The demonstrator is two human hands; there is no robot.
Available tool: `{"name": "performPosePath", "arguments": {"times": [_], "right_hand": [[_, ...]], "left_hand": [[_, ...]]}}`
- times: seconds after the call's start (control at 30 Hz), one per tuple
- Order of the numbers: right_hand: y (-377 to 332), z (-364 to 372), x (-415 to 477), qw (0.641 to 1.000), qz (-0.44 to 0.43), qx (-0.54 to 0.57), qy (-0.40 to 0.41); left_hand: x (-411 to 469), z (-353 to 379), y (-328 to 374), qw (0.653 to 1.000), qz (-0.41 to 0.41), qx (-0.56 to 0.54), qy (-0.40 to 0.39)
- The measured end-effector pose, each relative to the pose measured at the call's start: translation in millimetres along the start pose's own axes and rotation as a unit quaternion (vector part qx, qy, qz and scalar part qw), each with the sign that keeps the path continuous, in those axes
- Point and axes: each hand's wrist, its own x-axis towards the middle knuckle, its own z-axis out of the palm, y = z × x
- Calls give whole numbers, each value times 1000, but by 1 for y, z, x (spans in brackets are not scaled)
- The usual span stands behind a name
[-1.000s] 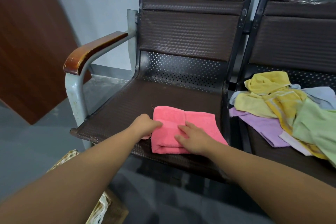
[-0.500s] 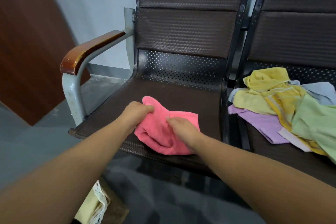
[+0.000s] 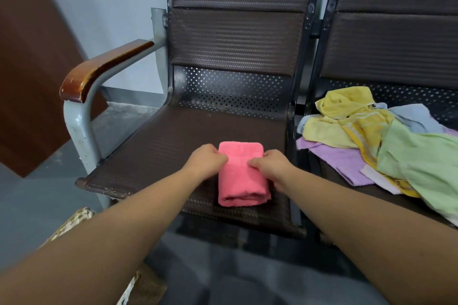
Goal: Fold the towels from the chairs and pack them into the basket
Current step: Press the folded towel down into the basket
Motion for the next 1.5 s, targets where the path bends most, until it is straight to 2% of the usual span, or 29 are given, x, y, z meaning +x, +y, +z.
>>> {"name": "performPosePath", "arguments": {"times": [0.07,0.13,0.23,0.27,0.37,0.47,0.57,0.73,0.8,0.9,0.97,1.07,1.2,1.5], "right_hand": [[0,-4,-4,999,-27,4,-20],[4,-8,-4,999,-26,18,-32],[9,-10,0,996,15,66,-53],[10,-9,4,995,27,77,-62],[10,-7,9,989,55,118,-76],[9,-5,10,975,78,190,-87],[6,3,12,964,67,243,-90],[-13,12,4,973,-50,223,-45],[-32,13,-7,964,-79,247,-64],[-65,25,-24,938,-98,303,-135],[-83,41,-38,941,-119,272,-164],[-98,72,-62,944,-163,214,-193],[-110,139,-90,940,-198,145,-236],[-72,315,-132,929,-177,-5,-326]], "left_hand": [[7,4,-15,997,-58,-47,-11],[13,6,-22,982,-109,-154,-21],[19,10,-22,921,-164,-347,-63],[21,12,-20,912,-175,-364,-71],[25,18,-14,933,-198,-295,-59],[26,21,-8,932,-173,-314,-54],[20,21,2,896,-122,-421,-71],[4,-8,5,847,-55,-528,-17],[-6,-29,3,820,-31,-571,2],[-24,-65,-7,791,19,-612,8],[-40,-92,-21,794,43,-607,11],[-62,-132,-57,835,54,-547,29],[-97,-175,-139,871,17,-485,69],[-185,-181,-324,839,-115,-510,152]]}}
